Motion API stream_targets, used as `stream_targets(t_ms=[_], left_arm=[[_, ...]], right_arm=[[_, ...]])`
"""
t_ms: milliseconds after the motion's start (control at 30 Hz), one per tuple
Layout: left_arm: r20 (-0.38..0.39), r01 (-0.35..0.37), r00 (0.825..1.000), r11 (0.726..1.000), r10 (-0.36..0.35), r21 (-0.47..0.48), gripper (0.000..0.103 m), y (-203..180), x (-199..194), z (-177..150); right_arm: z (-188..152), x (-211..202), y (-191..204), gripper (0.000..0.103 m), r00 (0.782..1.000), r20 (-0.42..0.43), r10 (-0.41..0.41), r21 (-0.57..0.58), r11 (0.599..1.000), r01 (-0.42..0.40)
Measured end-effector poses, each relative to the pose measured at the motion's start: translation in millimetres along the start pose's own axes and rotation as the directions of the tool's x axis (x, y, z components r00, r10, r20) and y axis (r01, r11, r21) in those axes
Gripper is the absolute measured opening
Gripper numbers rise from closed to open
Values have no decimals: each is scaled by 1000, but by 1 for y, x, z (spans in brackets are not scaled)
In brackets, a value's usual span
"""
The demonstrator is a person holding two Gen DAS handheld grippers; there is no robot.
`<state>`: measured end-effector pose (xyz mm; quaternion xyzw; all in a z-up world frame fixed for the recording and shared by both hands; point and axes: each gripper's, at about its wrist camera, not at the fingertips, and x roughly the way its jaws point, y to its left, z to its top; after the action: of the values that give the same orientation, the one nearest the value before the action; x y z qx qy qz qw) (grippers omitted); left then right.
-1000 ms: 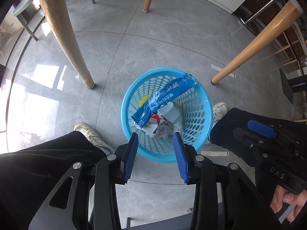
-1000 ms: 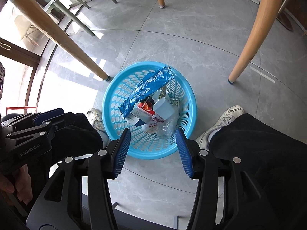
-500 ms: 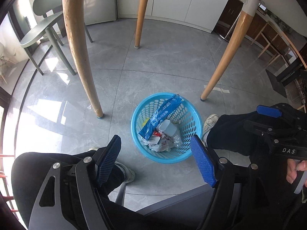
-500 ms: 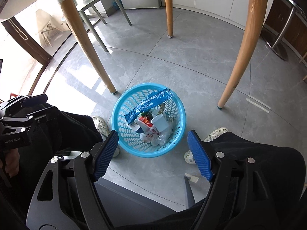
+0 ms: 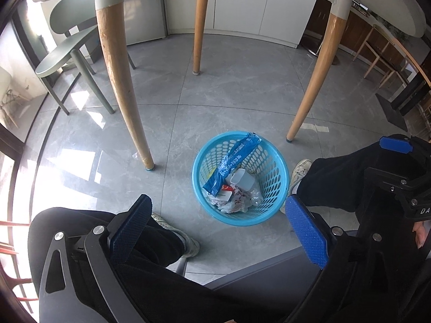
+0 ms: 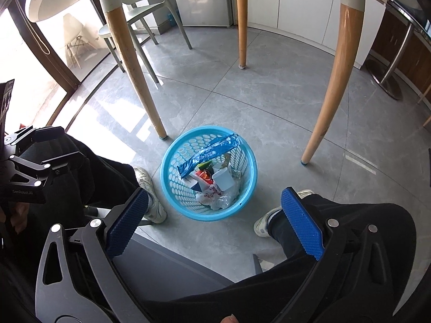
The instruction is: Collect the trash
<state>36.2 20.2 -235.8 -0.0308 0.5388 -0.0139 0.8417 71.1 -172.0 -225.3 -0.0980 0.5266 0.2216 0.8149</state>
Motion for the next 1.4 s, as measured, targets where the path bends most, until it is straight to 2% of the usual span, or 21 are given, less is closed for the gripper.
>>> stream_targets(t_ms=[400, 767, 1400], left_arm=[[5, -6, 1000, 999, 6, 47, 97, -7, -1, -2], [20, 5, 1000, 1000, -6, 20, 97, -3, -1, -2], [14, 19, 1000, 999, -19, 27, 97, -4, 0, -2]], right_arm=[[0, 3, 2, 94, 1000, -19, 21, 16, 1000, -21], [-1, 6, 3, 95, 999, -32, 37, 25, 999, -36], [0, 12, 8, 95, 998, -58, 28, 22, 999, -27]])
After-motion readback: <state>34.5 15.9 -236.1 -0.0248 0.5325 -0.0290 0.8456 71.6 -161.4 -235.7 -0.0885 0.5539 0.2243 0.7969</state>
